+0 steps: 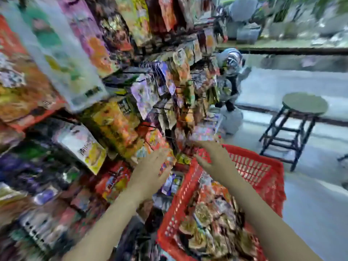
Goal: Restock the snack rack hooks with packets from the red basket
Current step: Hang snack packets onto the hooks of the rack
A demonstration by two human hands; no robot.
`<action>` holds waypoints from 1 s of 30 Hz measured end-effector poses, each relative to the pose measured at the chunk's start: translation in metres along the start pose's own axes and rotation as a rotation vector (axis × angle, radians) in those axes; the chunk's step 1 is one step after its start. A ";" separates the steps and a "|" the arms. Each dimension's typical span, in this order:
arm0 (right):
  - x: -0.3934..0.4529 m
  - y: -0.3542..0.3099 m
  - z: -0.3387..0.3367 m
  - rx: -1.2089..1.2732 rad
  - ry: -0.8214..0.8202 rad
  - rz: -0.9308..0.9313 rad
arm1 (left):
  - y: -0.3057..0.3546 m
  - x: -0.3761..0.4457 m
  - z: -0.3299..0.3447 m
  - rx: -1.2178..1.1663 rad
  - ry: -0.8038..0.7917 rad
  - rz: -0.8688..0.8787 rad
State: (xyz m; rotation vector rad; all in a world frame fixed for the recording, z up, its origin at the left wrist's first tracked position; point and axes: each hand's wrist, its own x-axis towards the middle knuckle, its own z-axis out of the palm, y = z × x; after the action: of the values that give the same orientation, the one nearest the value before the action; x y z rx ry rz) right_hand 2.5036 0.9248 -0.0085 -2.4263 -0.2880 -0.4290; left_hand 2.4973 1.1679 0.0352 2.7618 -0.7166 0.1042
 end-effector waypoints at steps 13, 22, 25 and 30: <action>-0.103 0.109 0.116 -0.153 -0.396 0.586 | -0.008 -0.047 0.169 -0.218 -0.375 -0.158; -0.121 0.104 0.151 0.009 -0.598 0.703 | -0.005 -0.050 0.169 -0.140 -0.375 -0.196; -0.125 0.099 0.154 -0.134 -0.564 0.644 | -0.004 -0.050 0.168 -0.128 -0.385 -0.207; -0.140 0.102 0.137 -0.294 -0.429 0.787 | -0.004 -0.049 0.167 -0.123 -0.387 -0.203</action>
State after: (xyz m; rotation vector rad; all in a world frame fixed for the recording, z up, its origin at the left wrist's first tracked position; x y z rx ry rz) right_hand 2.4381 0.9203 -0.2196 -2.6466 0.5853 0.4275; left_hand 2.4565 1.1453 -0.1330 2.7413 -0.5032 -0.5104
